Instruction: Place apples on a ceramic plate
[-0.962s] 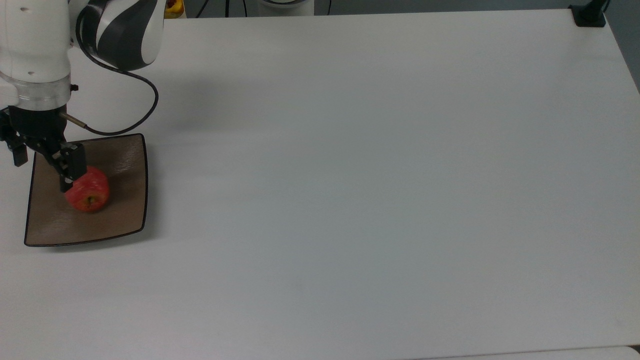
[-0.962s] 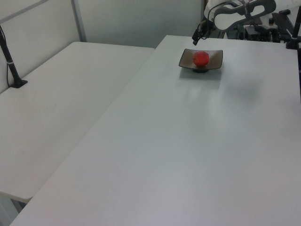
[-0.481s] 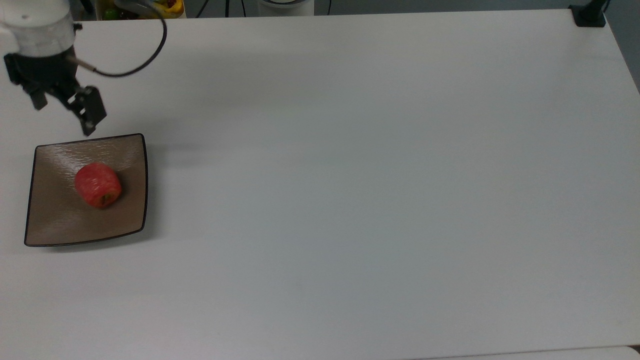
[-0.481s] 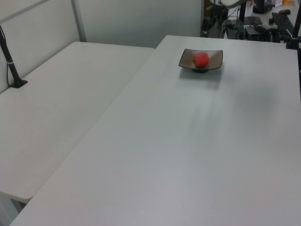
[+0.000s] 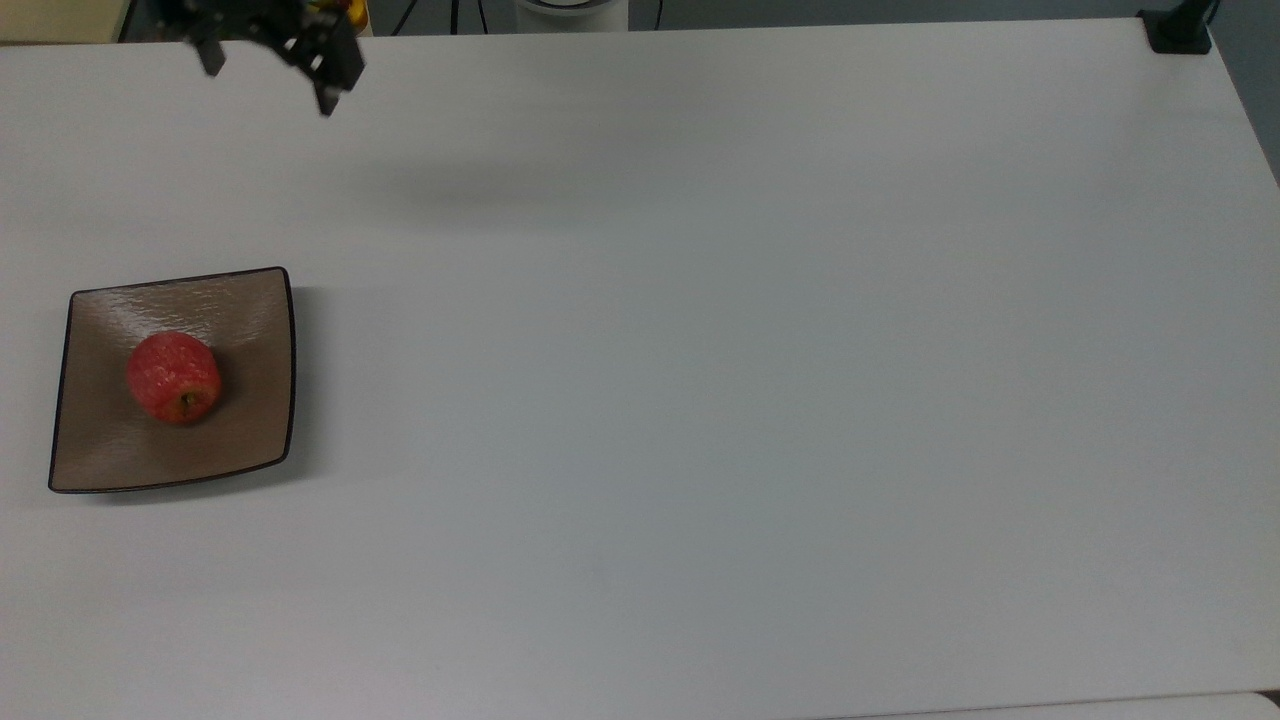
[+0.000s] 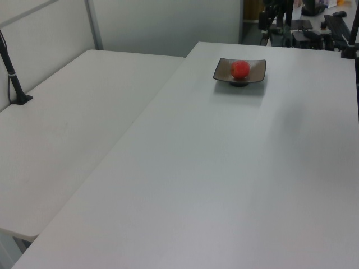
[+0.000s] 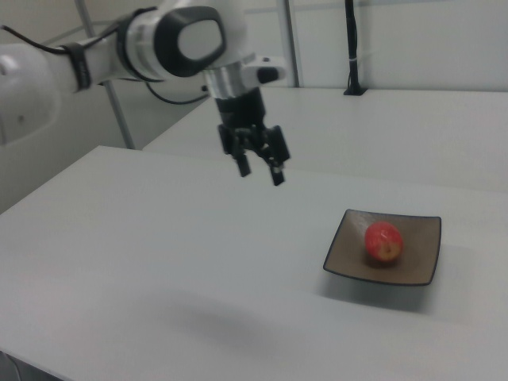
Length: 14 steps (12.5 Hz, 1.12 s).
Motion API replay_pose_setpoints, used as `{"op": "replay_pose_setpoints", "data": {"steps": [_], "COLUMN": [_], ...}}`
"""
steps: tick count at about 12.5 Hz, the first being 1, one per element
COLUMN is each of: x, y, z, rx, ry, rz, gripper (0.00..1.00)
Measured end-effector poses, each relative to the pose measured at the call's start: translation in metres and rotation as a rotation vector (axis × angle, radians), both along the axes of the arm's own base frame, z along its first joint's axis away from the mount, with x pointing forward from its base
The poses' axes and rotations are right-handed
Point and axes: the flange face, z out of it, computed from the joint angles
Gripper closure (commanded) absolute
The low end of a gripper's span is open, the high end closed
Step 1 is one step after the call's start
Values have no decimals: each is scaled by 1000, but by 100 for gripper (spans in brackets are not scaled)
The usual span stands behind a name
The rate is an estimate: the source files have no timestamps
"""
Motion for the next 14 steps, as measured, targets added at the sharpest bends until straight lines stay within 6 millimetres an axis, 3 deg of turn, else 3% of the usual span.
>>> {"op": "replay_pose_setpoints", "data": {"steps": [2, 4, 6, 8, 10, 14], "x": [-28, -46, -47, -45, -47, -50], "y": [38, 75, 103, 130, 147, 150], "z": [16, 19, 18, 3, -7, -8], "rx": [44, 113, 179, 190, 190, 188], "ry": [0, 0, -26, -37, -33, -27], "rz": [53, 97, 132, 177, 208, 271], "gripper": [0, 0, 0, 0, 0, 0]}}
